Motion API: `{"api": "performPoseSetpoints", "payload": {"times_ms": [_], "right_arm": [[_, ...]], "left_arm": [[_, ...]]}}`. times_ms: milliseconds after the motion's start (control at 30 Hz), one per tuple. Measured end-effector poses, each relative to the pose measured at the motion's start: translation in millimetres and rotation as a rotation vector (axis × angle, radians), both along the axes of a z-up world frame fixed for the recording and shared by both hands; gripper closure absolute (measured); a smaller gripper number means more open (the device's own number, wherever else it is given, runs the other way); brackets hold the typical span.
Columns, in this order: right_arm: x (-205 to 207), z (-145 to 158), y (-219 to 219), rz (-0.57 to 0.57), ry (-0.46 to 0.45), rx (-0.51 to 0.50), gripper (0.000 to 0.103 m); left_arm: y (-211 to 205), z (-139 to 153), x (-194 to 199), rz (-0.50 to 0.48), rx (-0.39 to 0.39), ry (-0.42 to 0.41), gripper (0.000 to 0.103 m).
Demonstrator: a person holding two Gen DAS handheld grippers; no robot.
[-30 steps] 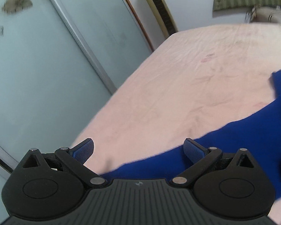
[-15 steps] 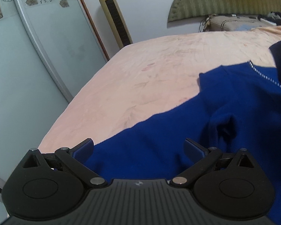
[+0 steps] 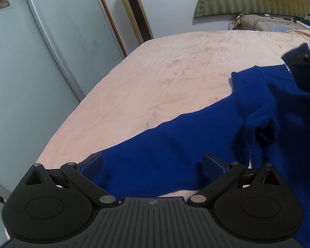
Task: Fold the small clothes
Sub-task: 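Carry the held sleeve across the sweater body with the right gripper and release, then grasp the other sleeve cuff with the left gripper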
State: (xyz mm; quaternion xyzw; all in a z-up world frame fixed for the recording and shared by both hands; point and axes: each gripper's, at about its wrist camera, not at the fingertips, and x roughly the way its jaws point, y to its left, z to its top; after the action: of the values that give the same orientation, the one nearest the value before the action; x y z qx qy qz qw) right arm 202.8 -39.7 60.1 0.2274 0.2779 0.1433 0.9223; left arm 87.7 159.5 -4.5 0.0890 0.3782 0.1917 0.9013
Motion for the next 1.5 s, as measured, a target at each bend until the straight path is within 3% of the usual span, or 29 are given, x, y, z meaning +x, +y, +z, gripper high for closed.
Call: {"api": "performPoseSetpoints", "payload": {"times_ms": [67,100,133,200,333,433,600,700,800,867,933,1167,1267,1333,1367,1400,1467,1500], "right_arm": [[0,2,7,0.024,-0.022,-0.012,0.091],[2,0,10,0.036,-0.012,-0.02,0.082],[5,-4,11,0.049,0.019,-0.031,0.06],[5,-13,6,0.112,0.081,0.024,0.047],[-11,-11,-21,0.137,0.028,0.161,0.037],[-5,-16,-42,0.071,0.094,0.268,0.038],[3,-35,-15,0.17,0.234,0.198,0.038],[-12,-31,-9,0.138,0.212,0.208,0.037],[-32,-5,5,0.184,0.101,0.076,0.037],[-50,11,24,0.221,0.017,-0.09,0.035],[-68,21,37,0.271,-0.041,-0.188,0.032],[-107,28,31,0.312,-0.062,-0.145,0.027],[-120,27,25,0.295,-0.051,-0.141,0.027],[-127,25,18,0.275,-0.052,-0.154,0.026],[-129,22,14,0.262,-0.05,-0.154,0.026],[-132,22,8,0.249,-0.046,-0.146,0.025],[-136,17,-4,0.229,-0.034,-0.122,0.023],[-137,13,-9,0.217,-0.025,-0.114,0.022]], "left_arm": [[1,-2,1,0.001,-0.004,0.006,0.0],[2,-2,0,0.002,-0.005,0.006,0.0],[3,-1,-2,0.003,-0.007,0.005,0.0],[6,-1,-4,0.01,-0.009,0.002,0.0],[13,0,-9,0.034,-0.025,0.002,0.0],[19,3,-15,0.043,-0.049,-0.009,0.0],[38,5,-36,0.069,-0.063,-0.021,0.0],[65,5,-58,0.111,-0.114,-0.033,0.0],[98,3,-78,0.162,-0.245,-0.025,0.0],[122,1,-88,0.176,-0.423,-0.02,0.0],[141,-2,-98,0.175,-0.613,-0.047,0.001],[173,-21,-96,0.293,-1.014,-0.243,0.001],[186,-34,-90,0.372,-1.144,-0.342,0.002],[195,-39,-88,0.44,-1.198,-0.419,0.01],[198,-41,-87,0.48,-1.199,-0.435,0.038],[200,-44,-84,0.51,-1.199,-0.421,0.074],[204,-54,-78,0.535,-1.227,-0.372,0.094],[205,-58,-77,0.548,-1.238,-0.367,0.098]]}}
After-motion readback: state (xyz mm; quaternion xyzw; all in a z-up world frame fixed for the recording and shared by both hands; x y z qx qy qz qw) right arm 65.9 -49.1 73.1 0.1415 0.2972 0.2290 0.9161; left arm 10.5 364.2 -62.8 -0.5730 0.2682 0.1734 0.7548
